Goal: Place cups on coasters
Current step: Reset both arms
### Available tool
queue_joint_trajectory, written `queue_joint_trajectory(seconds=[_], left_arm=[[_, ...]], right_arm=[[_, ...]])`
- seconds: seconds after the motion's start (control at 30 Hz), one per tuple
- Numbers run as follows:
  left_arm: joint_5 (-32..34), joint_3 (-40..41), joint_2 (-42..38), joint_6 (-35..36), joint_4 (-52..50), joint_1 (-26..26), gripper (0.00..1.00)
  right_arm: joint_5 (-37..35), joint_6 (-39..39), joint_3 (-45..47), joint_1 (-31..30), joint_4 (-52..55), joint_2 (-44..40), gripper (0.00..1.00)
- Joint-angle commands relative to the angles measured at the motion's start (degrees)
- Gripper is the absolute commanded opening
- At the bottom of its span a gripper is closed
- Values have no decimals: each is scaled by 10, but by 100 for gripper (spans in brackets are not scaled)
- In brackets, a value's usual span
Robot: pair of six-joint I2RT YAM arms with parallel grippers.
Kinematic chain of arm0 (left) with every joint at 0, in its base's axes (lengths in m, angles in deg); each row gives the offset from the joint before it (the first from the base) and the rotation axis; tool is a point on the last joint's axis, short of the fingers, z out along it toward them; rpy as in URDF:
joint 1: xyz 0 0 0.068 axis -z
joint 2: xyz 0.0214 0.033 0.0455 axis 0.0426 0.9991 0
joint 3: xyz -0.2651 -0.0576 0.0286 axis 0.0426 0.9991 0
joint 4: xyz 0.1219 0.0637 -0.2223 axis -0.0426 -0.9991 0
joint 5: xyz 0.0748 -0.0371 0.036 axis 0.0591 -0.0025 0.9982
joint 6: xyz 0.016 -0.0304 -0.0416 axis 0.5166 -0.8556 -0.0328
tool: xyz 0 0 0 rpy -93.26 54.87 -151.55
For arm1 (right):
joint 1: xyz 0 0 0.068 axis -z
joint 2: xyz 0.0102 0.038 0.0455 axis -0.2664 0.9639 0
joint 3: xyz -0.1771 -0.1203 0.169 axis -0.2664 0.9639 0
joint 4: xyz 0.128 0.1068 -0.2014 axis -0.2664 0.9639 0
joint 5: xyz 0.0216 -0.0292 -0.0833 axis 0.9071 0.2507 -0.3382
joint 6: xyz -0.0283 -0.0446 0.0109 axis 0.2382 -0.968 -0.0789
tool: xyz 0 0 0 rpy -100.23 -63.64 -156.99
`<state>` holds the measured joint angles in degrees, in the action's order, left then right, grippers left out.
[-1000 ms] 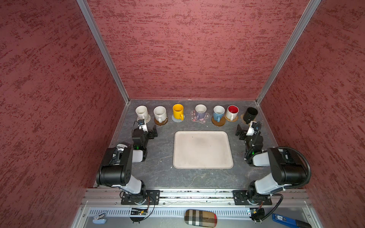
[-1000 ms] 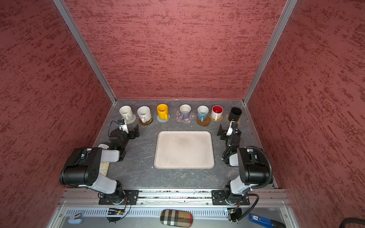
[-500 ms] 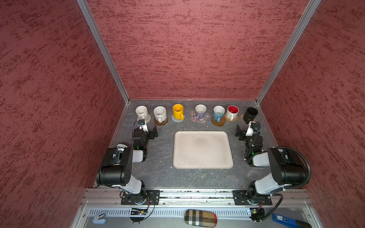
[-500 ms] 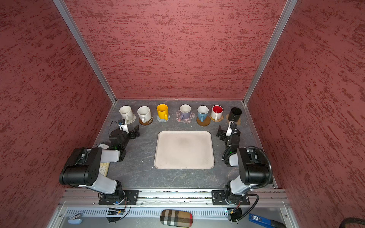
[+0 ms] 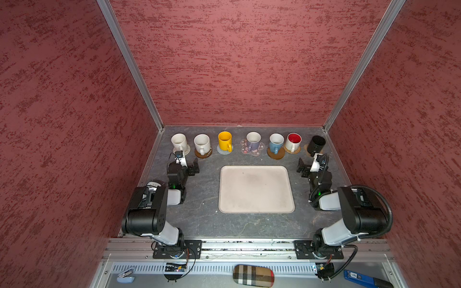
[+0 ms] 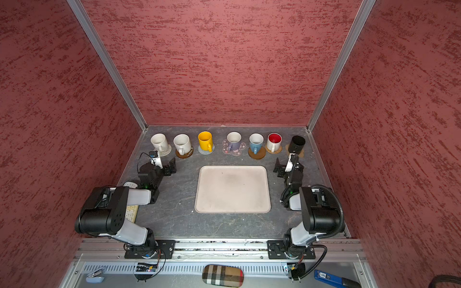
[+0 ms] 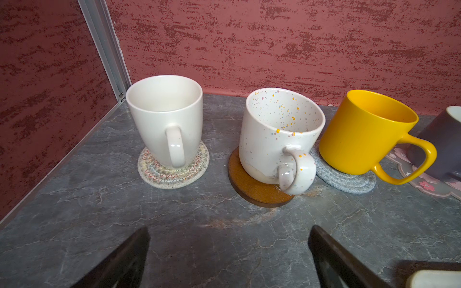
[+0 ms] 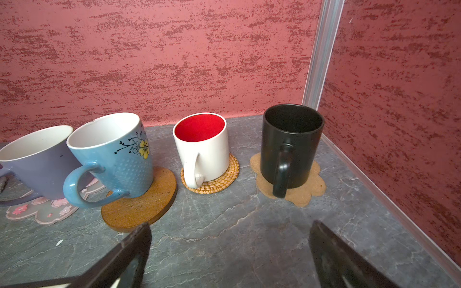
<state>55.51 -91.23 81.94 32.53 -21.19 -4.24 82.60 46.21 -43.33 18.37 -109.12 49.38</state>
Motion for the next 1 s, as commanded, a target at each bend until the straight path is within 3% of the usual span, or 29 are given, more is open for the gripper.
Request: queue_joint_trajectory(seconds=[0.0,0.97], left_arm=[[2,1,-3,-3,1,2,99],[13,4,-2,3,6,11,99]], right_arm=[[10,-16,4,-3,-4,-4,99],[11,-18,6,-3,-9,-6,99]])
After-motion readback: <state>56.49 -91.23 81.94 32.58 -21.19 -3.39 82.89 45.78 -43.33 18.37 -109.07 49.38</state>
